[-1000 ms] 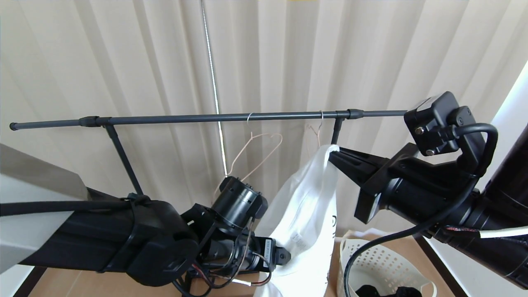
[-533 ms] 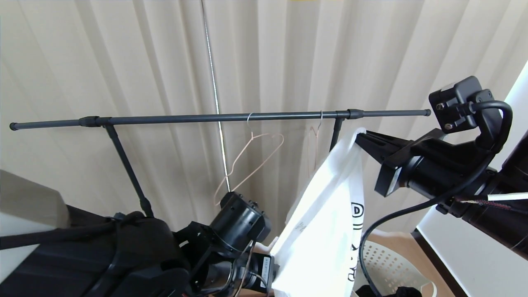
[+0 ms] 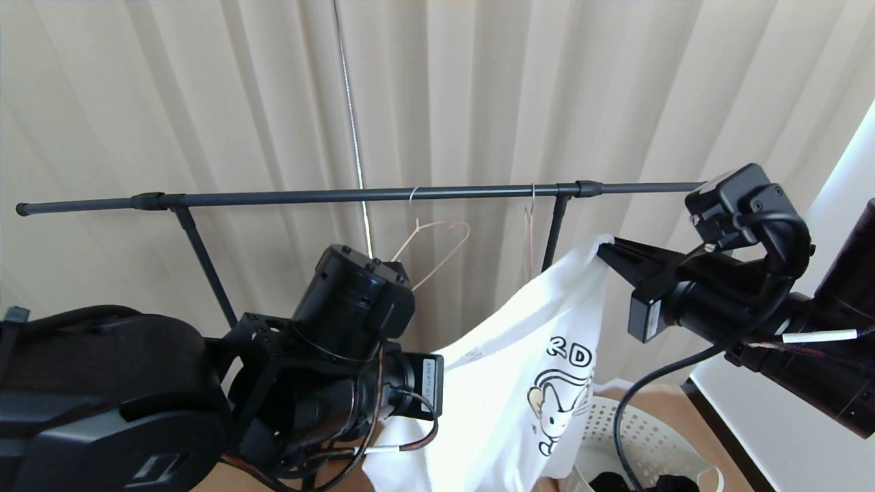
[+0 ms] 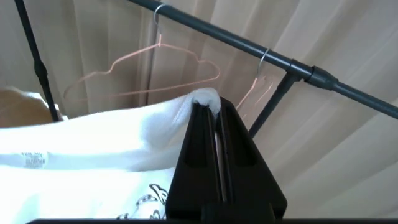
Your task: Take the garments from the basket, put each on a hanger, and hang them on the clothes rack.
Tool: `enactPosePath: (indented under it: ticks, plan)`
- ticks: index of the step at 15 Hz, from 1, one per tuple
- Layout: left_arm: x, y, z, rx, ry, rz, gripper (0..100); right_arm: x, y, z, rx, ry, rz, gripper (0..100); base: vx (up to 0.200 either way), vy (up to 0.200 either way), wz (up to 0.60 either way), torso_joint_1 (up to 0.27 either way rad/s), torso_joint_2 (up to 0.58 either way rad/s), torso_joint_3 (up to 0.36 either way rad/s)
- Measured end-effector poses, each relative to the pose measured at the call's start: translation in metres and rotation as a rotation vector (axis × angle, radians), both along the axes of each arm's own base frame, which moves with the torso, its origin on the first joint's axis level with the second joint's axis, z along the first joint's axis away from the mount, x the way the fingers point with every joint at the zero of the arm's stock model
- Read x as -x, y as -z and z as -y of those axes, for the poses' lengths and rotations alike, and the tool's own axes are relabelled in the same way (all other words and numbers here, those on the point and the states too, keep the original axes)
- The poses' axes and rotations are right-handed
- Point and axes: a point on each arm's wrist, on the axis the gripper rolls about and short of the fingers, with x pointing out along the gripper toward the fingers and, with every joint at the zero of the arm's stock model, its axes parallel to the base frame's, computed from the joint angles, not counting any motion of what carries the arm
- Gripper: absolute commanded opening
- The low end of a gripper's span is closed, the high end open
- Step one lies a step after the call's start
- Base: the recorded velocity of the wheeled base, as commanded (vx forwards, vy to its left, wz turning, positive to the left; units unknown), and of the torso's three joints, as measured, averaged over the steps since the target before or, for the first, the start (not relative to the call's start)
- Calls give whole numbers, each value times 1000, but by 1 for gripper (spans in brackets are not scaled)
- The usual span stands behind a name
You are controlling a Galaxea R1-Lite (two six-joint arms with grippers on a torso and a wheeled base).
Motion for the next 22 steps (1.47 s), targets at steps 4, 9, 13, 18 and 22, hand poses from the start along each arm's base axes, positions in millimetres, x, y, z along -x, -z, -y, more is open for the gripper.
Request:
enactPosePath:
  ticks: [4, 9, 13, 18, 22]
  plan:
    - [-13, -17, 2, -4, -98, 96, 0, 12, 16, -6, 80, -51, -25, 0, 0, 0, 0, 0, 0, 0]
    - [-25, -36, 10, 45, -128, 157, 0, 17, 28, -7, 162, -77, -63, 0, 0, 0, 0, 0, 0, 0]
    - [-29, -50, 13, 87, -132, 191, 0, 19, 36, -5, 235, -81, -78, 100, 0, 0, 0, 0, 0, 0]
    - [-31, -62, 16, 120, -133, 220, 0, 28, 52, 3, 392, -123, -128, 100, 0, 0, 0, 0, 0, 0]
    - [-32, -67, 17, 130, -130, 232, 0, 37, 61, 4, 428, -289, -154, 100, 0, 0, 0, 0, 0, 0]
